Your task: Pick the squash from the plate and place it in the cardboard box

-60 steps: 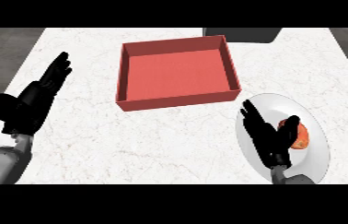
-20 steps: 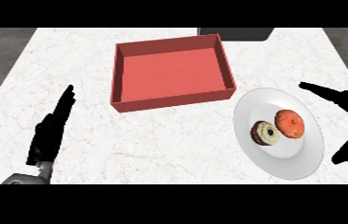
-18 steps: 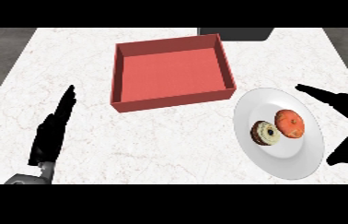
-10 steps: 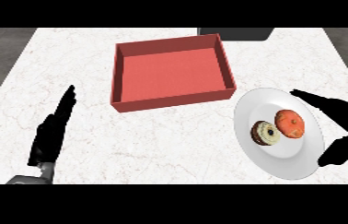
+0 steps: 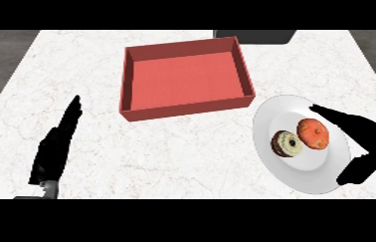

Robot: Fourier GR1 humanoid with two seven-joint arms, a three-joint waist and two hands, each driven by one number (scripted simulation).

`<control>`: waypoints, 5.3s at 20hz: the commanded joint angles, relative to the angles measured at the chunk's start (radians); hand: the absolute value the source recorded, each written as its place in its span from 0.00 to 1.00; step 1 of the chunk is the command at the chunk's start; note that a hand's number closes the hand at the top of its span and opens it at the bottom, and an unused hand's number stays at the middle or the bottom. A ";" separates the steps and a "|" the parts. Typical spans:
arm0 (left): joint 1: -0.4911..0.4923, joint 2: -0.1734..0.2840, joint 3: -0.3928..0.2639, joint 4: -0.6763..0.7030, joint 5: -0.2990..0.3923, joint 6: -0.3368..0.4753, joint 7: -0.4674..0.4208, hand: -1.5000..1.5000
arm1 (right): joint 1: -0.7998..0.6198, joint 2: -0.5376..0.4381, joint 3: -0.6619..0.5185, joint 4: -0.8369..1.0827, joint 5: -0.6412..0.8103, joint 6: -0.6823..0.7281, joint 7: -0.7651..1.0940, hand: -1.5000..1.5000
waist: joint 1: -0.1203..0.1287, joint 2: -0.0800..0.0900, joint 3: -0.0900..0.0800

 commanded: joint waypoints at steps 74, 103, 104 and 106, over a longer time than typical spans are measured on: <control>-0.060 -0.183 0.069 0.019 -0.183 -0.147 -0.002 0.50 | -1.118 0.248 -0.181 0.961 0.087 0.104 -1.039 1.00 | 0.085 0.023 0.001; -0.074 -0.159 0.137 0.060 -0.141 -0.191 -0.028 0.50 | -1.259 0.698 -0.020 1.244 0.182 -0.162 -0.708 0.00 | 0.070 0.022 -0.001; -0.054 -0.103 0.167 -0.005 -0.112 -0.235 -0.013 0.50 | -1.221 0.698 -0.037 1.253 0.174 -0.190 -0.742 0.00 | 0.076 0.023 0.000; -0.075 -0.173 0.109 -0.004 -0.186 -0.154 0.021 0.50 | -1.235 0.699 -0.059 1.258 0.131 -0.163 -0.716 0.00 | 0.082 0.023 0.000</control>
